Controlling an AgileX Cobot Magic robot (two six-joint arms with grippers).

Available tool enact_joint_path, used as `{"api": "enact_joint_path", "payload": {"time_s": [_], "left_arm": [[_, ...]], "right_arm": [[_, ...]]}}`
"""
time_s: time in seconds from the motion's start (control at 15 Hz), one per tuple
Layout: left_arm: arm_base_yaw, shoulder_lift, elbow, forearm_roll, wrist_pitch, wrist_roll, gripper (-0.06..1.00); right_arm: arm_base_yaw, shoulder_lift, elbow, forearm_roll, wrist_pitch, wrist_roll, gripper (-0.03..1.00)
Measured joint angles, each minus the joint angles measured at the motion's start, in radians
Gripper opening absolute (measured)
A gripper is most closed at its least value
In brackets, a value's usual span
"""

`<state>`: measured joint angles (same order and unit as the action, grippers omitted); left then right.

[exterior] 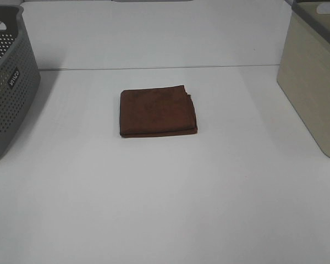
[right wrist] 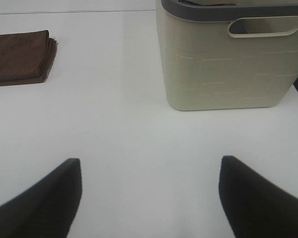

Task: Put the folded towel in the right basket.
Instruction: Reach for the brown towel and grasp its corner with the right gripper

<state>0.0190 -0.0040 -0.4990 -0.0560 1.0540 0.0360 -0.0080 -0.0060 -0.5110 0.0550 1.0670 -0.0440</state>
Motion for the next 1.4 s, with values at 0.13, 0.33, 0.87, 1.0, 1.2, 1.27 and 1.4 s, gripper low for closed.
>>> {"api": "enact_joint_path", "payload": {"time_s": [0.13,0.33,0.87,1.0,1.2,1.27,1.4], "left_arm": [[0.0,0.0,0.0,0.0,0.0,0.0,0.97],[0.0,0.0,0.0,0.0,0.0,0.0,0.97],[0.0,0.0,0.0,0.0,0.0,0.0,0.97],[0.0,0.0,0.0,0.0,0.0,0.0,0.97],[0.0,0.0,0.0,0.0,0.0,0.0,0.97],[0.0,0.0,0.0,0.0,0.0,0.0,0.97],[0.0,0.0,0.0,0.0,0.0,0.0,0.97]], "right_arm": [[0.0,0.0,0.0,0.0,0.0,0.0,0.73],[0.0,0.0,0.0,0.0,0.0,0.0,0.73],[0.0,0.0,0.0,0.0,0.0,0.0,0.73],[0.0,0.0,0.0,0.0,0.0,0.0,0.73],[0.0,0.0,0.0,0.0,0.0,0.0,0.73],[0.0,0.0,0.0,0.0,0.0,0.0,0.73],[0.0,0.0,0.0,0.0,0.0,0.0,0.73]]}}
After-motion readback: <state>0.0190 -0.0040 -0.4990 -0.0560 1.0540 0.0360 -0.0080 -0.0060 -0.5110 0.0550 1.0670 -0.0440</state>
